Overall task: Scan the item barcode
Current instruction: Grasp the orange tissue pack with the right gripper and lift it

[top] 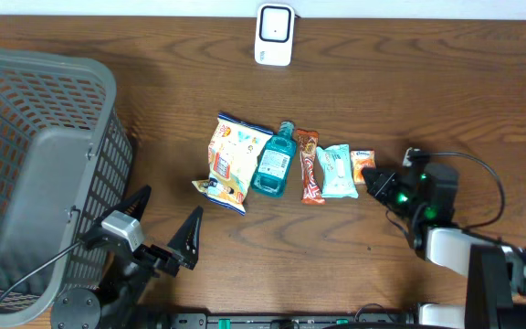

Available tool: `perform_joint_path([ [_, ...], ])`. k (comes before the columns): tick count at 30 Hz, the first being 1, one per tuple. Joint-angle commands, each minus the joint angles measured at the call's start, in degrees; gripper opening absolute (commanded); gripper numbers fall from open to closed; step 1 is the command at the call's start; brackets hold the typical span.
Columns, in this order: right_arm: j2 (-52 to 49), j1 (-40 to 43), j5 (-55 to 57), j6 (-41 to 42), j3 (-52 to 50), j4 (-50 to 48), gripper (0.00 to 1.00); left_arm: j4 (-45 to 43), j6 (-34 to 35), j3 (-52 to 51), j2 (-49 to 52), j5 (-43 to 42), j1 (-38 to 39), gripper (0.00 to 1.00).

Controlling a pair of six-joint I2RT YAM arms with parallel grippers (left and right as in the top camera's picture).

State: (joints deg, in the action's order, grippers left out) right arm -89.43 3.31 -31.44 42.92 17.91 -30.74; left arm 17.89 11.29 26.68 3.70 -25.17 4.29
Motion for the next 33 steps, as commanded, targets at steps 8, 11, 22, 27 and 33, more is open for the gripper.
perform_joint_path([
  [8, -2.89, -0.68, -0.79, -3.34, 0.33, -2.99, 0.01, 1.03, -1.16, -0.44, -0.11, 3.56, 0.24, 0.98],
  [11, 2.93, 0.2, -3.45, -3.1, 0.35, -2.78, 0.01, 0.09, -1.16, -0.44, -0.11, 3.08, 0.24, 0.98],
  [22, 28.35, 1.14, 0.76, -4.96, 0.39, 13.05, 0.17, -5.4, -1.29, -1.09, 0.85, -4.63, 0.24, 0.98],
  [27, 31.95, 1.16, 8.28, -5.38, 0.39, 24.2, 0.21, -5.07, -1.66, -2.34, 6.03, -10.23, 0.24, 0.98],
  [33, 31.89, 1.14, 8.41, -8.41, 0.39, 30.47, 0.22, -4.98, -1.57, -2.95, 15.63, 2.6, 0.24, 0.98],
])
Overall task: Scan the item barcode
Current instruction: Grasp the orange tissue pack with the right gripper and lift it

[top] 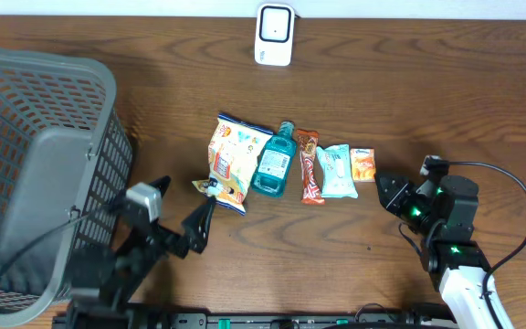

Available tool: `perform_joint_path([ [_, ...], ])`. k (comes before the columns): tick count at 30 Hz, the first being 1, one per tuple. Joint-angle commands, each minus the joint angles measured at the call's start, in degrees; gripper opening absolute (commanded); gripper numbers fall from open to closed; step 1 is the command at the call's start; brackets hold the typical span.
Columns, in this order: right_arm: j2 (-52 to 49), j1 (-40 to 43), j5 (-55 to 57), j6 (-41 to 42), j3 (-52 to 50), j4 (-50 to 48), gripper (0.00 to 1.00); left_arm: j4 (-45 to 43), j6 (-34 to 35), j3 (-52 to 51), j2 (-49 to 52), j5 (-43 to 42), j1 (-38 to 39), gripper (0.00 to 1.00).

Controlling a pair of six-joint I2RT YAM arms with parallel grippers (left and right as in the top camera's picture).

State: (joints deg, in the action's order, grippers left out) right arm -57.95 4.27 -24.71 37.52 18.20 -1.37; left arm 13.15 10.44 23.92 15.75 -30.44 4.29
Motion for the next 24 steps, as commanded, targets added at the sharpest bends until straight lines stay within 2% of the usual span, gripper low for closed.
perform_joint_path([
  [1, 0.42, 0.17, 1.7, -3.82, 0.11, 1.75, 0.22, -0.7, -0.55, -0.2, 4.46, 10.34, 0.24, 0.98],
  [17, 0.42, 0.17, 2.12, -6.99, 0.11, 6.78, 0.26, -3.23, -0.35, -0.2, 4.79, 50.95, 0.22, 0.98],
  [21, 0.42, 0.17, 2.12, -6.99, 0.11, 7.19, 0.28, -3.69, -0.37, -0.2, 4.79, 56.98, 0.22, 0.98],
  [24, 0.42, 0.17, 2.1, -7.78, 0.11, 7.52, 0.28, -5.53, -0.35, -0.2, 4.79, 55.63, 0.13, 0.98],
])
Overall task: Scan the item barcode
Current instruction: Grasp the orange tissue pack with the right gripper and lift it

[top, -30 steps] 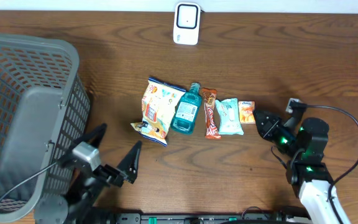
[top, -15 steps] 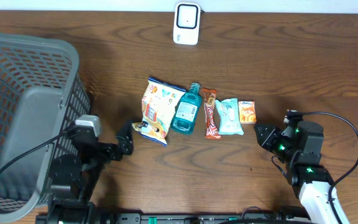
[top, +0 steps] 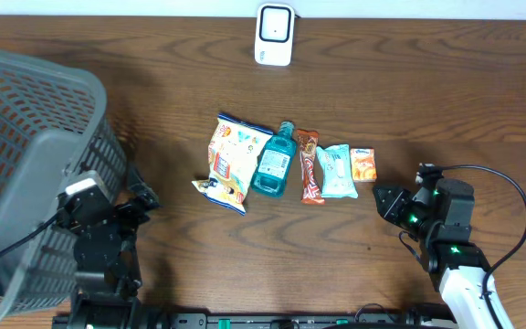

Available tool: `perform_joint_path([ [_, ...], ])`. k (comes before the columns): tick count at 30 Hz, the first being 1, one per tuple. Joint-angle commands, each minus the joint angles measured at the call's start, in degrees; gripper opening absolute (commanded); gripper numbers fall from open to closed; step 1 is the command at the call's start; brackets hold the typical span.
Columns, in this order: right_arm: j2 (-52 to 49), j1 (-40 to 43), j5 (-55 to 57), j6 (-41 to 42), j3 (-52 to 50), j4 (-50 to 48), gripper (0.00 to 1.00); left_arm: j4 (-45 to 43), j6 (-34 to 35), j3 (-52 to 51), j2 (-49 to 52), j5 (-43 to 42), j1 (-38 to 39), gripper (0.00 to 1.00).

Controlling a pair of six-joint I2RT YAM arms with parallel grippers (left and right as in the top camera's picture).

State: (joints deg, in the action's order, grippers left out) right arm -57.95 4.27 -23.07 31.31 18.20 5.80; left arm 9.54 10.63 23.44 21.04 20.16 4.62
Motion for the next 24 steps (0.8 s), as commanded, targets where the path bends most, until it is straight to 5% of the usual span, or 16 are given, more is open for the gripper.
perform_joint_path([
  [1, 0.42, 0.17, 0.46, -1.68, 0.11, 0.44, 0.28, -2.62, -0.55, 0.28, -0.5, 3.3, -0.2, 0.98],
  [8, 0.42, 0.17, 0.48, -1.84, 0.11, 0.46, 0.32, -10.99, -8.44, 0.28, -0.5, -36.87, -0.2, 0.98],
  [16, 0.42, 0.2, 1.79, -4.22, 0.13, -0.28, 0.49, -4.74, -12.2, 0.22, -0.5, -46.9, -0.2, 0.98],
  [24, 0.42, 0.2, 1.29, -4.17, 1.9, 0.07, 0.56, -16.87, -12.7, 0.24, -2.29, -48.28, -0.15, 0.98],
])
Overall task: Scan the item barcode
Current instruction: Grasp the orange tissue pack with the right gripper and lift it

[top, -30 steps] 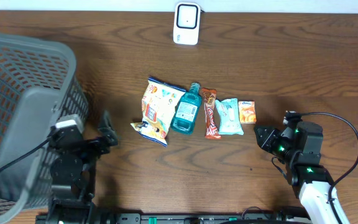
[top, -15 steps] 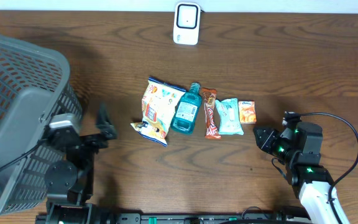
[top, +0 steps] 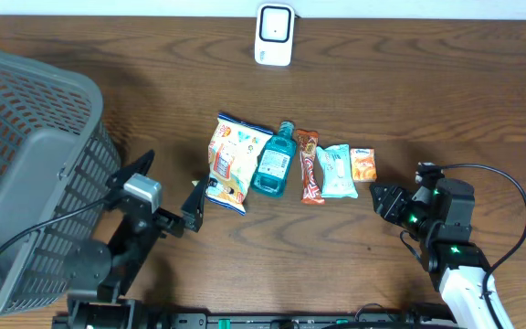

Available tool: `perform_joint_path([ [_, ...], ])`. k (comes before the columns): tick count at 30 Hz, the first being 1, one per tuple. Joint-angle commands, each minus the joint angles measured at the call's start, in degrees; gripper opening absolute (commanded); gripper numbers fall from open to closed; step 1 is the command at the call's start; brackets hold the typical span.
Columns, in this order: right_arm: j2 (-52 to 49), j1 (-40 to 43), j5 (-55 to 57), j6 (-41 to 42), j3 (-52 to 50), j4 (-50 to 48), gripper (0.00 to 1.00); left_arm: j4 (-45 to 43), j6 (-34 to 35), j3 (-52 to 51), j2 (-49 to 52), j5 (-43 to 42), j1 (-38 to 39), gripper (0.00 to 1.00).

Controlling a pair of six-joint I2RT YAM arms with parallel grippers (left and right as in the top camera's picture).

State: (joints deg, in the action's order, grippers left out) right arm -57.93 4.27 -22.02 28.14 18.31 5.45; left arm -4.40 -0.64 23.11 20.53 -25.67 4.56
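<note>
Five items lie in a row at mid-table: a chip bag (top: 229, 161), a blue bottle (top: 273, 162), an orange-brown bar (top: 309, 167), a pale teal pack (top: 338, 172) and a small orange packet (top: 362, 165). The white scanner (top: 274, 34) stands at the far edge. My left gripper (top: 174, 172) is open just left of the chip bag's lower corner, with one fingertip beside it. My right gripper (top: 379, 197) points left, a little below and right of the orange packet, holding nothing. Its jaws overlap from above.
A large grey mesh basket (top: 26, 174) fills the left side, close behind my left arm. A black cable (top: 510, 196) loops off the right arm. Bare wooden table (top: 409, 82) lies between the items and the scanner.
My left arm was turned toward the basket with its fingers barely visible. Now it is further right, open beside the chip bag's lower left corner. The right gripper has hardly moved.
At first my left gripper was open below the chip bag, and the right gripper sat close to the orange packet. The right one then stood back lower right while the left neared the bag. The left went toward the basket, and is now back at the bag.
</note>
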Motion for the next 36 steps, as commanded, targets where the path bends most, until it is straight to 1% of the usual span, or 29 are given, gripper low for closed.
perform_joint_path([
  [1, 0.39, 0.2, 0.26, -1.01, 2.1, 0.68, 0.58, -3.5, -1.42, 0.57, -2.62, -2.45, -0.09, 0.98],
  [2, 0.39, 0.2, 0.26, -1.03, 2.43, 1.03, 0.59, -3.5, -1.42, 0.57, -3.67, -2.43, -0.09, 0.98],
  [4, 0.39, 0.2, 0.94, -1.27, 3.17, 1.2, 0.64, -0.68, -1.46, 0.57, -8.04, -2.32, -0.09, 0.98],
  [6, 0.37, 0.2, 3.15, -1.27, 3.72, 1.2, 0.73, 3.1, -1.49, 0.57, -11.23, -1.92, -0.09, 0.98],
  [7, 0.28, 0.2, 3.89, -1.27, 3.91, 1.22, 0.73, 4.79, -1.51, 0.57, -12.24, -1.68, -0.09, 0.98],
  [10, -1.53, 0.2, 6.29, -1.25, 4.98, 1.14, 0.64, 11.13, -1.51, 0.57, -14.53, -0.63, -0.09, 0.98],
  [11, -2.95, 0.17, 6.73, -1.25, 5.53, 0.94, 0.64, 12.79, -1.51, 0.57, -14.58, -0.66, -0.09, 0.98],
  [13, -6.27, 0.15, 6.67, -1.25, 6.54, 0.15, 0.63, 14.71, -1.49, 0.57, -14.56, -0.68, -0.09, 0.98],
  [15, -10.71, 0.13, 6.12, -1.27, 7.78, -1.07, 0.58, 15.41, -1.49, 0.57, -14.53, -0.68, -0.09, 0.98],
  [19, -20.15, 0.13, 0.81, -2.08, 10.36, -4.37, 0.51, 17.64, -1.49, 0.57, -14.53, -0.68, -0.09, 0.98],
  [25, -28.59, -0.07, -3.85, -1.79, 11.23, -10.08, 0.52, 23.06, -1.49, 0.57, -14.53, -0.68, -0.09, 0.98],
  [30, -31.5, -1.33, -1.42, -1.42, 11.23, -13.14, 0.6, 29.9, -1.49, 0.57, -14.51, -0.68, -0.09, 0.98],
  [36, -36.44, -3.56, 0.52, 0.02, 11.28, -18.43, 0.61, 31.01, -1.49, 0.57, -14.51, -0.68, -0.09, 0.98],
])
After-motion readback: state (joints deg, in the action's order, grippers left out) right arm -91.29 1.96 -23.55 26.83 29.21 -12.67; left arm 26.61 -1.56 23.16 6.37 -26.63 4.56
